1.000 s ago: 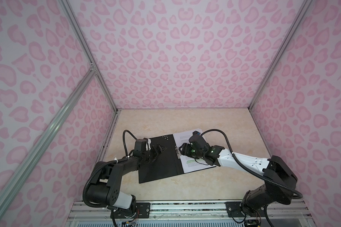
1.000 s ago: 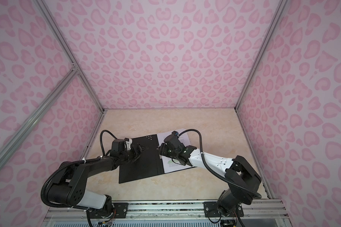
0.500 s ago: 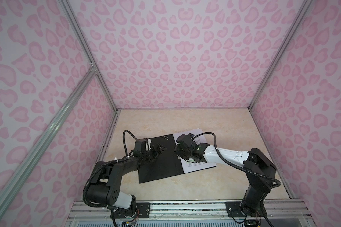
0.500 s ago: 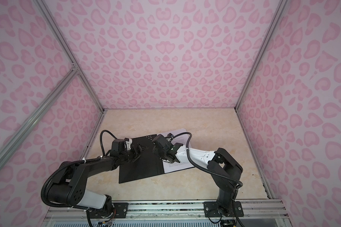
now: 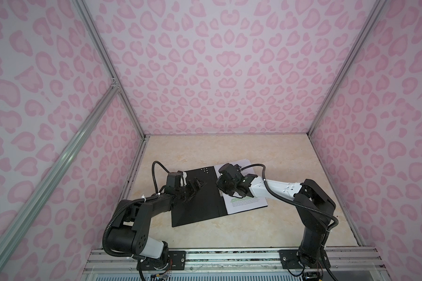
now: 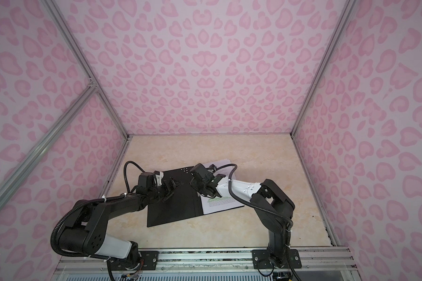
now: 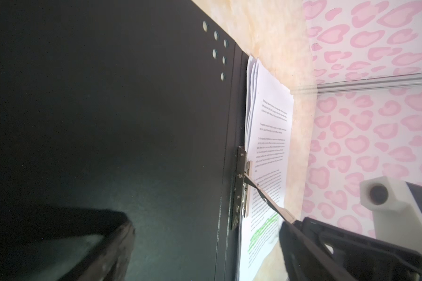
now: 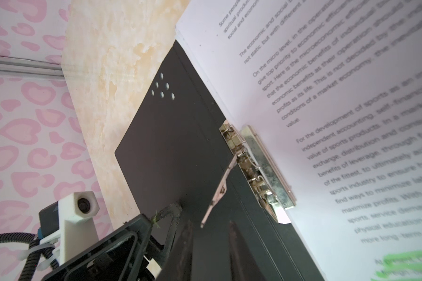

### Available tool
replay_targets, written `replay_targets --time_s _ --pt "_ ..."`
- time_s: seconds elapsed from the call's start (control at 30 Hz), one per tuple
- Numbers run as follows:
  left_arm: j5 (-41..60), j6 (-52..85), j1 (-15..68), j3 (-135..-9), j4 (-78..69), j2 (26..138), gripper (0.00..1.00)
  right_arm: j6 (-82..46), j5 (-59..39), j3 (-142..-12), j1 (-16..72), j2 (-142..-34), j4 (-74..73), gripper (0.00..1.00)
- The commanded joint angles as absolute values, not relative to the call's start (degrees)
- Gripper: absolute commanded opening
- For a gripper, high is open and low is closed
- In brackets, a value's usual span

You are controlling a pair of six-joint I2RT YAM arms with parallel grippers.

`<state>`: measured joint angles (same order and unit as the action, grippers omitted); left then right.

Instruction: Put the files into the folder

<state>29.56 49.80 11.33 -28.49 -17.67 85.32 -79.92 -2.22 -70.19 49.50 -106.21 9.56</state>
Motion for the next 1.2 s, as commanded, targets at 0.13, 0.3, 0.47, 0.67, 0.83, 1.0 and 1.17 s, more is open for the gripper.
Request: replay_targets --time_s 0.13,0.3,0.47,0.67,0.83,1.0,1.17 --pt "29.18 50.23 11.33 -28.12 -13.57 85.24 0.94 -80.84 -3.60 -70.37 49.39 -107.76 7.14 0.20" --pt "29.18 50.23 11.29 -28.12 -13.58 85.20 0.94 -80.96 -3.27 -69.65 49.28 -107.06 7.08 0.19" --pt "29.27 50.32 11.27 -28.10 -13.62 85.15 0.94 -80.36 -2.99 -69.61 48.52 -106.52 7.17 0.20" --pt "29.27 50.32 11.34 -28.04 -13.62 85.10 0.94 -80.39 -3.42 -69.87 48.02 -107.01 7.03 0.20" --pt "29.27 50.32 11.29 -28.12 -13.63 85.16 0.94 -80.11 -3.81 -70.59 47.87 -107.48 7.00 0.20" --pt "29.27 50.30 11.27 -28.03 -13.67 85.14 0.94 -79.99 -4.66 -71.10 47.88 -108.32 6.91 0.20" --pt "29.18 50.30 11.34 -28.02 -13.67 84.99 0.94 -80.22 -4.84 -70.88 47.79 -108.56 6.65 0.17"
